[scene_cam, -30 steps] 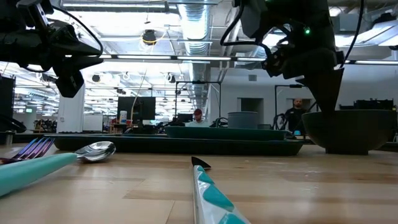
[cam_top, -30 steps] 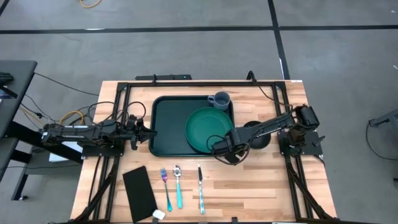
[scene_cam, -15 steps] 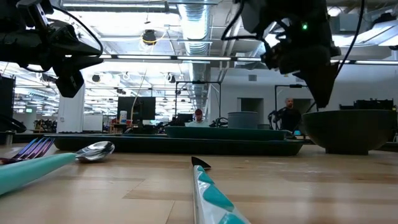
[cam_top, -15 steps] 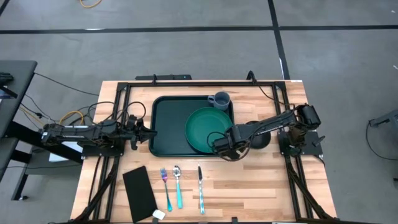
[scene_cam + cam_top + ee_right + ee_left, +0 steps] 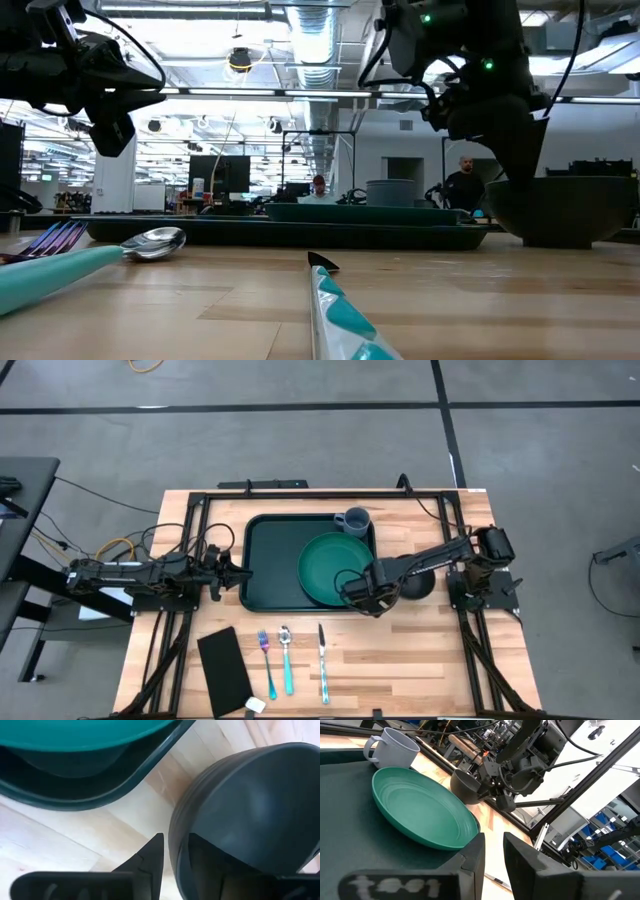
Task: Set up tray
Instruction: Put the black bowl on top of the green plate on the black tray
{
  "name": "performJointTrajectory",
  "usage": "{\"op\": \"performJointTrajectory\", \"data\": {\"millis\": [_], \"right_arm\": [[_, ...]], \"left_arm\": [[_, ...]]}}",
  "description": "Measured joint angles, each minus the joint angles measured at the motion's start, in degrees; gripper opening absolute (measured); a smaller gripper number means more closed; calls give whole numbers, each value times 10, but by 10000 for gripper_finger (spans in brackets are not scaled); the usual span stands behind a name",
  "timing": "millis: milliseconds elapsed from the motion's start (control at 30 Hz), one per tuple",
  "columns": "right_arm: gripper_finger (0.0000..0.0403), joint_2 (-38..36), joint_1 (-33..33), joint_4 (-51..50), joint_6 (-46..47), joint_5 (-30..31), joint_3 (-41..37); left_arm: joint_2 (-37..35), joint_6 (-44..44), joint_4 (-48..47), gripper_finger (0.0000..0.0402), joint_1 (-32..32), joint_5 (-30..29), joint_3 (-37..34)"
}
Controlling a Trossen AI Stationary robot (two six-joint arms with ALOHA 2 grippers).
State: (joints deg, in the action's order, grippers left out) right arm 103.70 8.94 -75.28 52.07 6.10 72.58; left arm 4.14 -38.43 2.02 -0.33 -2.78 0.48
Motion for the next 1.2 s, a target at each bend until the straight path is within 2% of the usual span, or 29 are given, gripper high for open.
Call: {"op": "performJointTrajectory", "data": {"millis": [133, 333, 800, 1033, 1200], "right_arm": [[65, 0, -10, 1, 0, -1, 0], [9, 0, -20, 11, -2, -13, 0], [3, 0, -23, -3, 20, -19, 4], [2, 0, -22, -70, 10, -8, 96], [1, 0, -22, -76, -57, 4, 194]], "left_arm": [[0, -1, 0, 57, 0, 0, 0], [0, -2, 0, 57, 0, 0, 0], [0, -2, 0, 57, 0, 0, 0], [0, -2, 0, 57, 0, 0, 0], [0, -2, 0, 57, 0, 0, 0]]}}
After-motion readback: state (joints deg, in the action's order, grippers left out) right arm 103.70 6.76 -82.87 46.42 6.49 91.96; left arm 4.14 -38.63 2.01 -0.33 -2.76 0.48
